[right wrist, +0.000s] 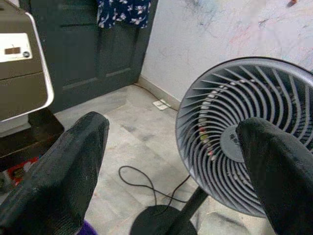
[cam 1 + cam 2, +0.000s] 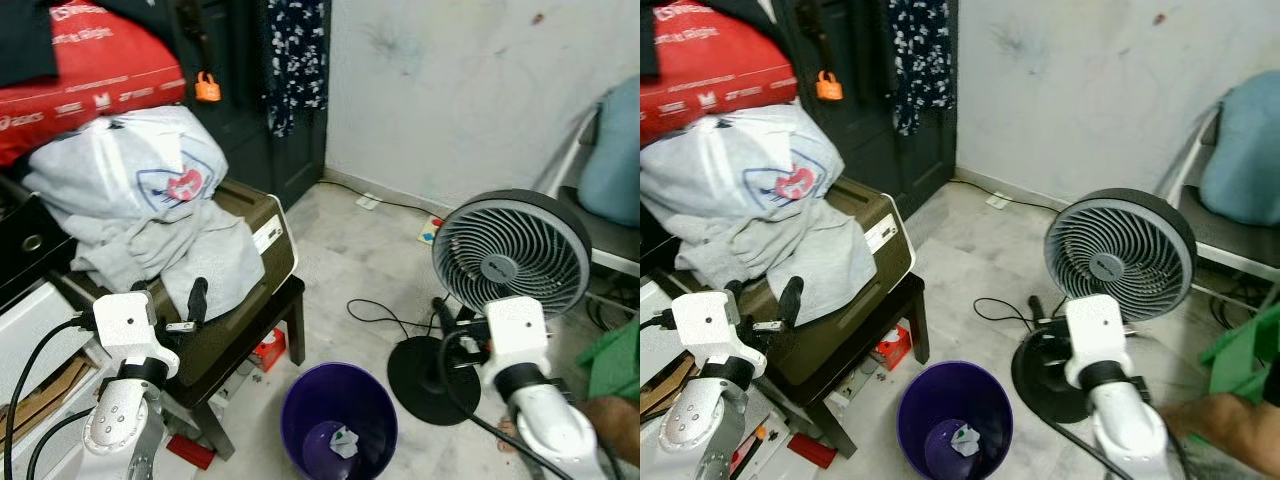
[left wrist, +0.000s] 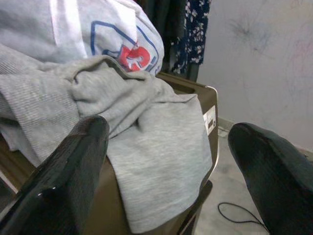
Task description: Clean up the room
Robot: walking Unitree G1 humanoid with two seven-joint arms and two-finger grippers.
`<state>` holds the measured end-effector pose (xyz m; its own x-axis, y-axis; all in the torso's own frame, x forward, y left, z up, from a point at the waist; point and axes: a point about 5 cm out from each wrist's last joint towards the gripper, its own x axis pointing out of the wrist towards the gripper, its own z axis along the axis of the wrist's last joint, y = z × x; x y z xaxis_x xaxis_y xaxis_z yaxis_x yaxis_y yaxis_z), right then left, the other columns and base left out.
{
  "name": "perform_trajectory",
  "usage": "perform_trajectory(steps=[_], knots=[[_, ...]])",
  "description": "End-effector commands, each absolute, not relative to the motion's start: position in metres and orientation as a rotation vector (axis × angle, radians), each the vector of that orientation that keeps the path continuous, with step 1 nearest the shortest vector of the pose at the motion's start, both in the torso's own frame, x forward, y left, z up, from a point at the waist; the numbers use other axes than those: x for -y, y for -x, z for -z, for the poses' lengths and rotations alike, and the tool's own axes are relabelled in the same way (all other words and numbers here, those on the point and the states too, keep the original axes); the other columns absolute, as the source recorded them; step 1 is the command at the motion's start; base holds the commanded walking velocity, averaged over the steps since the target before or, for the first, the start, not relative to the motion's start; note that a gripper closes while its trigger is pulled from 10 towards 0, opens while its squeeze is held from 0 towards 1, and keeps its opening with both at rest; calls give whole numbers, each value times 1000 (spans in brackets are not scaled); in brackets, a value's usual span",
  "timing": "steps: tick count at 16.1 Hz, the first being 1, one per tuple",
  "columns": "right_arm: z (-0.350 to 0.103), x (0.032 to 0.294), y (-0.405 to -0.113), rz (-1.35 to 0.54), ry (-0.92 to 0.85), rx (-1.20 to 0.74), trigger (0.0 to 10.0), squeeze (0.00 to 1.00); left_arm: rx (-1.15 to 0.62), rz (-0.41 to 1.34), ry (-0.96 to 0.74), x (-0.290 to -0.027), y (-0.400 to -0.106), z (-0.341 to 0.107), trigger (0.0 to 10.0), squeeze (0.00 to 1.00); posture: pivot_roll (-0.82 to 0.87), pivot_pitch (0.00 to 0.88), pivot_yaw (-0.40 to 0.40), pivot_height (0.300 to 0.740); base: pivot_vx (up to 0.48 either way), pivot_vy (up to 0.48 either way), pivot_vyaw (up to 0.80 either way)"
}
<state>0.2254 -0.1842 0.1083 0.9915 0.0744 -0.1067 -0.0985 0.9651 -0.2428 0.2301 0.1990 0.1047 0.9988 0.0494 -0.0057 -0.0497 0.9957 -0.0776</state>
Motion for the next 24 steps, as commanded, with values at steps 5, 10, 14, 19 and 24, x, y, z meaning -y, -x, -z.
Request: perform_trajectory(steps=[5, 10, 14, 19, 24], knots=[[-116, 186, -231, -91, 296, -79, 10000, 0, -19, -45, 73, -197, -234, -105, 10000, 0, -123, 0, 20, 740, 0, 0, 480], [-116, 185, -228, -88, 296, -86, 10000, 0, -27, -22, 66, -194, -235, -106, 10000, 0, -134, 0, 34, 740, 0, 0, 523], [-116, 184, -227, -95, 302, -88, 10000, 0, -33, -22, 57, -194, -232, -106, 10000, 0, -127, 0, 29, 740, 0, 0, 117], [-116, 177, -227, -126, 303, -90, 10000, 0, -42, -39, 44, -196, -227, -105, 10000, 0, -115, 0, 20, 740, 0, 0, 800], [-114, 175, -227, -137, 307, -94, 10000, 0, -29, -1, -1, -192, -227, -108, 10000, 0, -117, 0, 24, 740, 0, 0, 800]])
